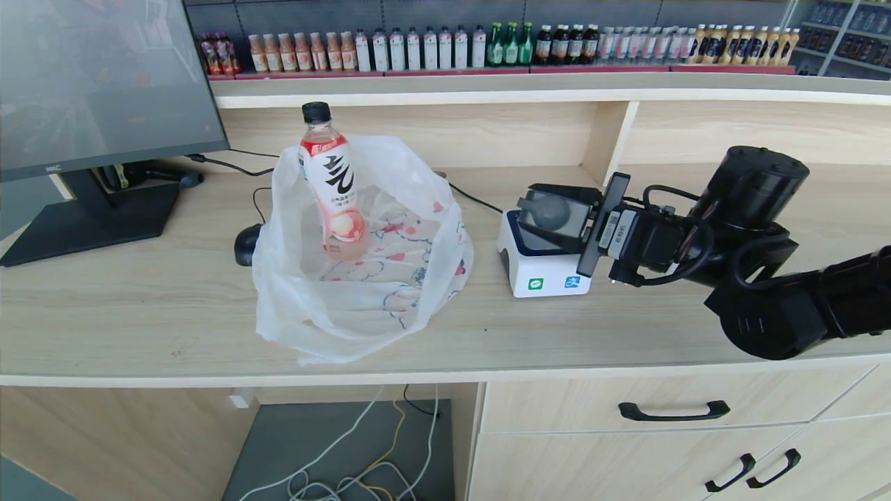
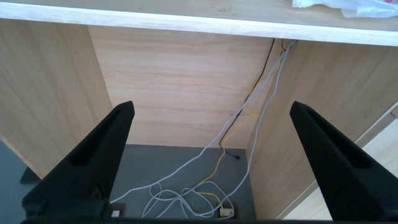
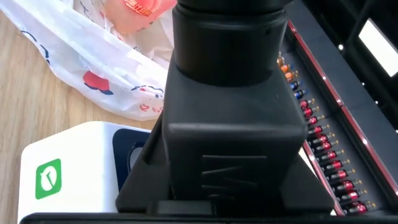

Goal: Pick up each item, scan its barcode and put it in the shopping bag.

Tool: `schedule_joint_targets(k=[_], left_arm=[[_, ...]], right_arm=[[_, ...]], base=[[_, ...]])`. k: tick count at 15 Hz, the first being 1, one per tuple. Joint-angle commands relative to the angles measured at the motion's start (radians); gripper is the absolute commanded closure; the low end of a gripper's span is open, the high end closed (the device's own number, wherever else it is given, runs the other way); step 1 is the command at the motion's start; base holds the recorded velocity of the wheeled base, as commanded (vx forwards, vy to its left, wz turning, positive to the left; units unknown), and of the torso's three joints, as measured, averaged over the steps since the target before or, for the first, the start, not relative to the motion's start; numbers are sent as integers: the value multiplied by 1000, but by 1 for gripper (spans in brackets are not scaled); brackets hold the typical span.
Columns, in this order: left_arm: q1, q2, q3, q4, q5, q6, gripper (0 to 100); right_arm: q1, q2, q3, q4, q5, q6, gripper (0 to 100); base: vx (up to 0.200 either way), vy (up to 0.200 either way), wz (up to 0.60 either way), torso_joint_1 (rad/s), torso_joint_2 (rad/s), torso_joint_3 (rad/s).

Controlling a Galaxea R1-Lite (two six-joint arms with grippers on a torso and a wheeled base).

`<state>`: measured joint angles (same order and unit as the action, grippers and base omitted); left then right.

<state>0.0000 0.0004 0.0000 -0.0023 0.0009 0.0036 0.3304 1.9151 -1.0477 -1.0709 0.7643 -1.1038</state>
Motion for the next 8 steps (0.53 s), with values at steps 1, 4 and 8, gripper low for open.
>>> schedule_joint_targets(k=[1,4,8], left_arm=[[0,0,0,-1,1,1,0],[0,0,0,-1,1,1,0],[0,0,0,-1,1,1,0]], right_arm=[[-1,4,11,0,-2,1,100],[-1,22,11,0,0,1,100],[-1,27,8,0,-2,1,100]], base=[[0,0,0,0,0,0],[0,0,0,0,0,0],[0,0,0,0,0,0]])
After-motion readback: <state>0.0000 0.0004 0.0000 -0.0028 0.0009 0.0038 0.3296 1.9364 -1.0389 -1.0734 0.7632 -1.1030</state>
